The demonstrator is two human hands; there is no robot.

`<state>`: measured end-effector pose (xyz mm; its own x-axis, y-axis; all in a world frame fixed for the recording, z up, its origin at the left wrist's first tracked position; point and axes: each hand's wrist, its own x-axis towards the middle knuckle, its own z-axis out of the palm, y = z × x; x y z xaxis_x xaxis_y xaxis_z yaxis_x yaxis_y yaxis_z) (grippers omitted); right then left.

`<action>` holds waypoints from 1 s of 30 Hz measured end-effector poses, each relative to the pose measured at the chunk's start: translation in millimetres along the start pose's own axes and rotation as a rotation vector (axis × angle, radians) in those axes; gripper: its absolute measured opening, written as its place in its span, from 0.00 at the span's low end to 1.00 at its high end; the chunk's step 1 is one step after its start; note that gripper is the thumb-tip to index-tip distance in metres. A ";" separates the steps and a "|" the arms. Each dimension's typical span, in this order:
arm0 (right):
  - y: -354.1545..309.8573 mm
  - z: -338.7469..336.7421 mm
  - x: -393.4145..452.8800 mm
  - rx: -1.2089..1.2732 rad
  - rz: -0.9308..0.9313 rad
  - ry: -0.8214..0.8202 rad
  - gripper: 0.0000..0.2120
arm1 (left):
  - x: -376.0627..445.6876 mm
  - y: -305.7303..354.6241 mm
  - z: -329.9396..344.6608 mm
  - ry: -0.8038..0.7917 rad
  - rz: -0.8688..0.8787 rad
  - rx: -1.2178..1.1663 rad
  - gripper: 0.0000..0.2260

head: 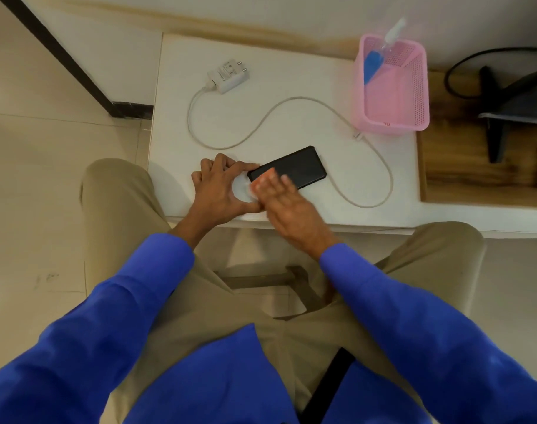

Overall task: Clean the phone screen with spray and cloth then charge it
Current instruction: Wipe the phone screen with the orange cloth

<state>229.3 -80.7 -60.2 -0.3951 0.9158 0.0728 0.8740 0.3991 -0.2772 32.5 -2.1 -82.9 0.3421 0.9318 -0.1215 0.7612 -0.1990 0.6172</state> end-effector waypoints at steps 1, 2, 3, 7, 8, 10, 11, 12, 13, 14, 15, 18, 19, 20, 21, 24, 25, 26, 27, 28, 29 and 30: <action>-3.7 1.3 -1.9 0.002 -0.060 -0.021 0.24 | -0.5 0.1 -0.4 -0.002 0.004 0.004 0.40; -0.7 -2.1 -1.0 -0.001 -0.087 -0.033 0.24 | -0.9 0.0 -0.6 -0.002 0.002 0.010 0.40; 8.4 -5.9 1.5 -0.014 -0.066 -0.032 0.24 | -1.1 -0.2 -0.7 -0.002 -0.006 0.014 0.40; 48.9 -20.3 4.4 -0.002 0.336 0.067 0.23 | 0.7 0.0 -0.8 -0.025 -0.020 0.031 0.40; 47.9 -21.5 7.4 0.010 0.392 0.066 0.23 | 0.7 -0.1 -1.0 -0.026 -0.020 0.032 0.40; 28.7 -16.4 15.9 0.000 0.387 0.077 0.24 | 0.3 0.7 -0.9 -0.024 -0.020 0.019 0.40; 13.6 -11.3 19.5 0.014 0.345 0.077 0.24 | -0.5 0.7 -0.9 -0.014 -0.021 0.007 0.40; -0.8 -5.5 21.3 0.029 0.274 0.072 0.23 | -0.7 1.3 -0.8 -0.005 -0.018 -0.004 0.39; -12.3 -0.7 21.2 0.042 0.192 0.052 0.23 | -0.7 1.6 -0.8 -0.002 -0.014 -0.010 0.39; -18.7 1.0 19.8 0.049 0.118 0.016 0.24 | -0.3 1.6 -1.1 -0.004 -0.016 -0.012 0.39; -18.4 0.2 18.9 0.047 0.069 -0.004 0.24 | -0.3 1.6 -1.7 -0.003 -0.021 -0.011 0.39; -0.9 -4.1 22.4 0.019 0.098 0.011 0.23 | -1.2 3.6 -1.7 0.011 -0.024 -0.017 0.40; 0.9 -4.4 24.4 0.021 0.182 0.035 0.23 | -1.4 4.1 -1.1 0.011 -0.021 -0.017 0.40; -1.7 -3.9 27.0 0.029 0.274 0.061 0.23 | -1.3 4.4 -0.7 0.011 -0.020 -0.018 0.41; -7.1 -1.7 29.9 0.043 0.327 0.078 0.23 | -1.3 4.5 -0.6 0.012 -0.024 -0.020 0.41; -17.6 3.9 28.9 0.076 0.217 0.030 0.23 | -1.0 3.9 -1.1 0.013 -0.033 -0.028 0.41; -13.8 1.6 24.8 0.087 0.142 -0.001 0.23 | -1.1 3.5 -0.8 0.021 -0.024 -0.025 0.40; -5.4 -2.9 21.2 0.084 0.070 -0.035 0.23 | -1.6 3.2 -0.4 0.031 -0.017 -0.022 0.40; 5.7 -7.8 17.2 0.069 0.018 -0.065 0.23 | -1.7 3.3 0.2 0.034 -0.012 -0.020 0.39; 17.5 -11.6 14.2 0.055 0.001 -0.085 0.24 | -1.3 3.5 0.5 0.033 -0.012 -0.019 0.39; 28.2 -15.3 12.8 0.053 0.022 -0.084 0.24 | -0.9 3.2 0.3 0.027 -0.020 -0.020 0.39; 38.1 -19.4 12.2 0.067 0.085 -0.067 0.24 | -0.5 2.9 0.0 0.019 -0.027 -0.022 0.39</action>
<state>263.3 -53.4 -51.3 -0.3405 0.9401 -0.0174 0.8850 0.3142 -0.3435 34.6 -3.2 -81.0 0.3106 0.9425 -0.1236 0.7578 -0.1670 0.6307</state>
